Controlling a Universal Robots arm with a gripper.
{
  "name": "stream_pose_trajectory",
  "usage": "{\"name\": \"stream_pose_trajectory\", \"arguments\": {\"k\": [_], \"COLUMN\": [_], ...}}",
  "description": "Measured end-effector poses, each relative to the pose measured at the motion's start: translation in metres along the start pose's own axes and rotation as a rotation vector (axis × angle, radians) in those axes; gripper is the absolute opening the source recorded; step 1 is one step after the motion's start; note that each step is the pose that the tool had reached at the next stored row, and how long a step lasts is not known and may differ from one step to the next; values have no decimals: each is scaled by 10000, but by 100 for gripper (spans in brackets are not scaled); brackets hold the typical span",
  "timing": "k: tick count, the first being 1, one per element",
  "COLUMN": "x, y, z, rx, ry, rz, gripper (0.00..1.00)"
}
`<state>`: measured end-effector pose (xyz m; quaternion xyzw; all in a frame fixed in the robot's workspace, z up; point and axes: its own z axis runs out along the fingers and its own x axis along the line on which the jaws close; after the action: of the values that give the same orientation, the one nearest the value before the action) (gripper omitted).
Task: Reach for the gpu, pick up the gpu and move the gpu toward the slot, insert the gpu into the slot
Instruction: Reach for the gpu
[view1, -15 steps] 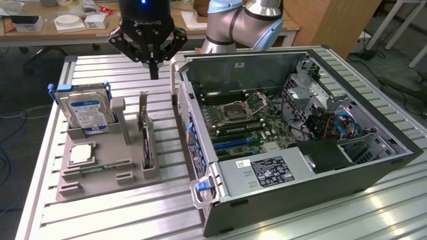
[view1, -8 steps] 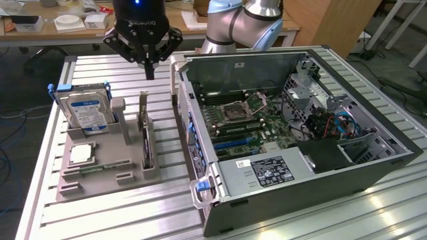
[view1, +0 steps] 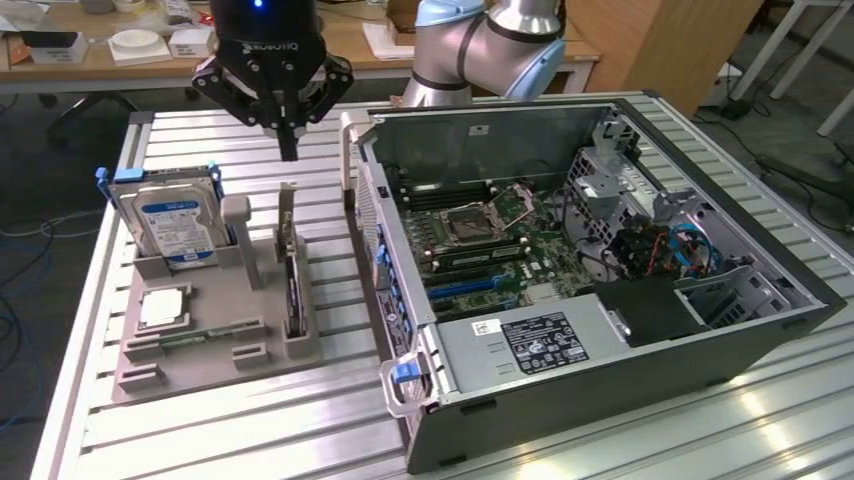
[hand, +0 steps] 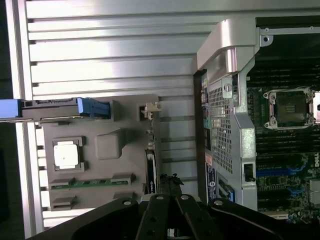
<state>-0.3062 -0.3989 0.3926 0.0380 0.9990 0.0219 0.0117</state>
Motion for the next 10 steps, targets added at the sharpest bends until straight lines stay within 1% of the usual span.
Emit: {"name": "stream_pose_trajectory", "arguments": {"k": [10], "x": [123], "y": [-10], "z": [-1], "rx": [0], "ry": [8], "rz": [2], "gripper": [10]}}
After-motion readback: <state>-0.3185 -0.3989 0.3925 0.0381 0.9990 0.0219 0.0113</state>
